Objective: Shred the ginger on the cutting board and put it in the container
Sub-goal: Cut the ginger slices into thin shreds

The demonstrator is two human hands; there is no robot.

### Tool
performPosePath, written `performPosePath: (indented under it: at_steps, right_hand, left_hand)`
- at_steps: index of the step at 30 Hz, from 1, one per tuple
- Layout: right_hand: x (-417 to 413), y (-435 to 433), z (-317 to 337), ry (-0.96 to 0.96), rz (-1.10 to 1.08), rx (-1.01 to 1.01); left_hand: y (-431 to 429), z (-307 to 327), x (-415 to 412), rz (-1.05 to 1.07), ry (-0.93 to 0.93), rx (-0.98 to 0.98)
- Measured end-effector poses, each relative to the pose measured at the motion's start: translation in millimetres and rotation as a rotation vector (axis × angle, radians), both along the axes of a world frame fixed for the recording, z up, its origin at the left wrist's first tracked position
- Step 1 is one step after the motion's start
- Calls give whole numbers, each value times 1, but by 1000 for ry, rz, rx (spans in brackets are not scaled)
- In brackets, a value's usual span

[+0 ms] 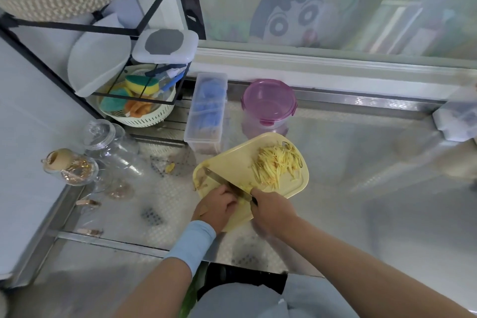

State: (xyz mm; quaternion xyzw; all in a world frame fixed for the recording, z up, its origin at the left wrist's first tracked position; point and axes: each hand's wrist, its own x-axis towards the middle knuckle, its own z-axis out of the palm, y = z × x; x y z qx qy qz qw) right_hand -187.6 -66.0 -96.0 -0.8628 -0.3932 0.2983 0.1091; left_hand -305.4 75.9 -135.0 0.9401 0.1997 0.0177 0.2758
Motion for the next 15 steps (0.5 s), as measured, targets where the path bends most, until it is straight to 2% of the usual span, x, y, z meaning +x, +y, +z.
performPosePath:
  at_steps: [8, 13, 15]
  right_hand:
    - [1, -1, -5, 0, -58, 22]
    - [3, 1, -2, -27, -42, 5]
    - [5, 0, -1, -33, -38, 1]
  left_hand:
    - [2, 6, 10, 318, 66, -254]
    - [2, 8, 8, 387, -6, -219]
    - [1, 3, -2, 329, -58, -165]
